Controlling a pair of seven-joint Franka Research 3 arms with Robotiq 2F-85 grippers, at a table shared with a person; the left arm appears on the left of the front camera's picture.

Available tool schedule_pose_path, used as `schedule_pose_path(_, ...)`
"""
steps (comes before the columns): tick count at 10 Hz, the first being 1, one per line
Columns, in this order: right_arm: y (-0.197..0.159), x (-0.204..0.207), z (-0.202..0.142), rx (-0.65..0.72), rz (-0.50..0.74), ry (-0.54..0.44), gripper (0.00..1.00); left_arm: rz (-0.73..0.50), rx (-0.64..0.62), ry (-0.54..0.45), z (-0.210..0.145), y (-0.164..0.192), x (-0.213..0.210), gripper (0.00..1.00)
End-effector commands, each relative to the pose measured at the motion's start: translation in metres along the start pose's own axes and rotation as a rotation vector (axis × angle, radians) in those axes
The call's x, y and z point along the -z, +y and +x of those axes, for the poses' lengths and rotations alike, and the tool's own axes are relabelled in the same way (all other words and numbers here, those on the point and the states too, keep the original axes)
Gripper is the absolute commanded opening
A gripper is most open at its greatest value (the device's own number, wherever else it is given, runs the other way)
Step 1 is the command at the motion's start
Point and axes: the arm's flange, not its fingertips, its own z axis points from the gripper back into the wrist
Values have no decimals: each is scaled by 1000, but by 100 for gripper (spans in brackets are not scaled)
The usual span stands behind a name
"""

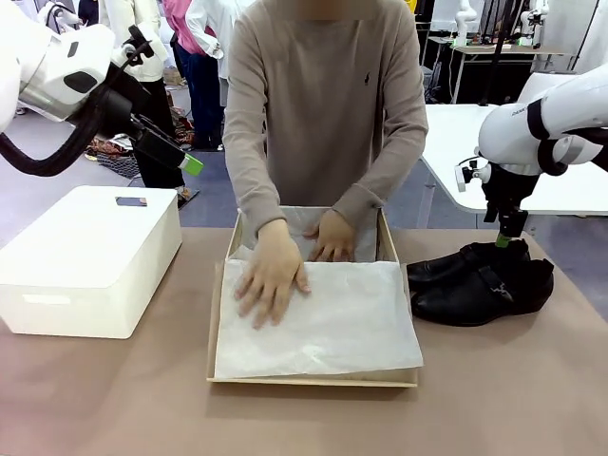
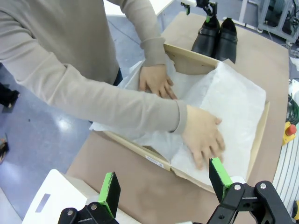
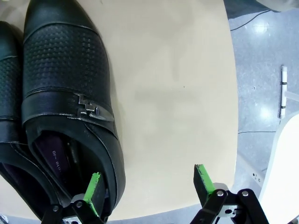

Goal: Pack the shoes into the box.
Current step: Place one shoe of the Shoes into the Shoes Box.

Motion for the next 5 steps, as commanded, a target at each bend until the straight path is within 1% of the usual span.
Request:
schedule_pose_path(1,-5,2,1,15,10,-21,100,-16,3,-11,-1,2,-1,100)
schedule_pose_path(5,-6,20,3,11,35,-39,100,-16,3,-11,-1,2,-1,100)
